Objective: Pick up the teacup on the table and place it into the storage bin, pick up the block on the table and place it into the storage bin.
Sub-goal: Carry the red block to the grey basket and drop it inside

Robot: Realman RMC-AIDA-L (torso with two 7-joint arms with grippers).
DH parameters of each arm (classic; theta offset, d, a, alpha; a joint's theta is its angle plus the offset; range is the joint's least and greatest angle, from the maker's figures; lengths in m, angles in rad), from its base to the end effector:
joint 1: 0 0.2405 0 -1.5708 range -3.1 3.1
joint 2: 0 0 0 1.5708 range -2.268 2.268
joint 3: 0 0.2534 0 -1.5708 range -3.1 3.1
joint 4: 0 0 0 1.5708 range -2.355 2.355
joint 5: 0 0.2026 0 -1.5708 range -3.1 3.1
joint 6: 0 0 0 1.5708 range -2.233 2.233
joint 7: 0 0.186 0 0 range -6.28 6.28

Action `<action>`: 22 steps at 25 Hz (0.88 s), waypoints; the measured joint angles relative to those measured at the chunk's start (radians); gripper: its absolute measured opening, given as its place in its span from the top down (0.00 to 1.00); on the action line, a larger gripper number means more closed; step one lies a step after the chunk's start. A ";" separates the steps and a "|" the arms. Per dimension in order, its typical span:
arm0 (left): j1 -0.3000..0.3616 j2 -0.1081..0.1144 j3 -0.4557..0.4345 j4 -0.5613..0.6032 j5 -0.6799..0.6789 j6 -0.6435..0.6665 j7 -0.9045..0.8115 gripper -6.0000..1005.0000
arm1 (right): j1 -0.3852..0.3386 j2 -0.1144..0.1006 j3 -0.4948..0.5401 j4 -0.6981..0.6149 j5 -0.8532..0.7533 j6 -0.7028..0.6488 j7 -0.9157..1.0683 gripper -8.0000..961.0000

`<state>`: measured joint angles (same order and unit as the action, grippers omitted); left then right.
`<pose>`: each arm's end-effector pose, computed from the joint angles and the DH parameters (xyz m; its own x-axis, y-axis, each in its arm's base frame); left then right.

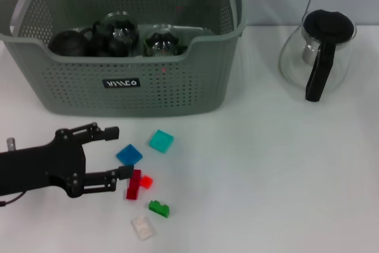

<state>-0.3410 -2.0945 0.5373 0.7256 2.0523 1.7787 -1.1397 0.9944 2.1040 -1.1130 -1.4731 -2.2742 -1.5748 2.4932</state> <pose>-0.2782 0.2707 -0.0130 0.8049 0.2242 0.5494 0.3865 -0.9006 -0.1987 -0.0225 0.3917 0.0032 0.9486 -0.2386 -0.2077 -0.2893 -0.9199 -0.2647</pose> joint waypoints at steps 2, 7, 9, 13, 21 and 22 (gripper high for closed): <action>-0.005 0.000 0.001 -0.001 0.000 0.000 0.000 0.17 | 0.042 -0.001 0.015 0.084 -0.007 0.106 -0.005 0.71; -0.010 -0.001 0.001 -0.003 -0.001 -0.001 0.000 0.17 | 0.116 -0.004 -0.074 0.331 -0.068 0.412 -0.036 0.68; -0.011 -0.002 0.001 -0.003 -0.001 -0.002 0.000 0.17 | 0.151 -0.005 -0.093 0.425 -0.102 0.492 -0.043 0.67; -0.011 -0.002 0.002 -0.003 -0.001 -0.001 0.000 0.17 | 0.195 -0.004 -0.129 0.558 -0.131 0.623 -0.059 0.64; -0.009 0.002 0.001 -0.002 -0.001 0.003 -0.004 0.17 | 0.075 -0.003 -0.185 0.384 -0.060 0.595 -0.088 0.52; -0.008 0.002 0.001 -0.002 0.000 0.004 -0.003 0.17 | 0.039 -0.003 -0.184 0.328 -0.022 0.544 -0.104 0.50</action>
<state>-0.3489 -2.0926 0.5383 0.7233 2.0520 1.7828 -1.1431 1.0336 2.1007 -1.2975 -1.1455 -2.2961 -1.0306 2.3888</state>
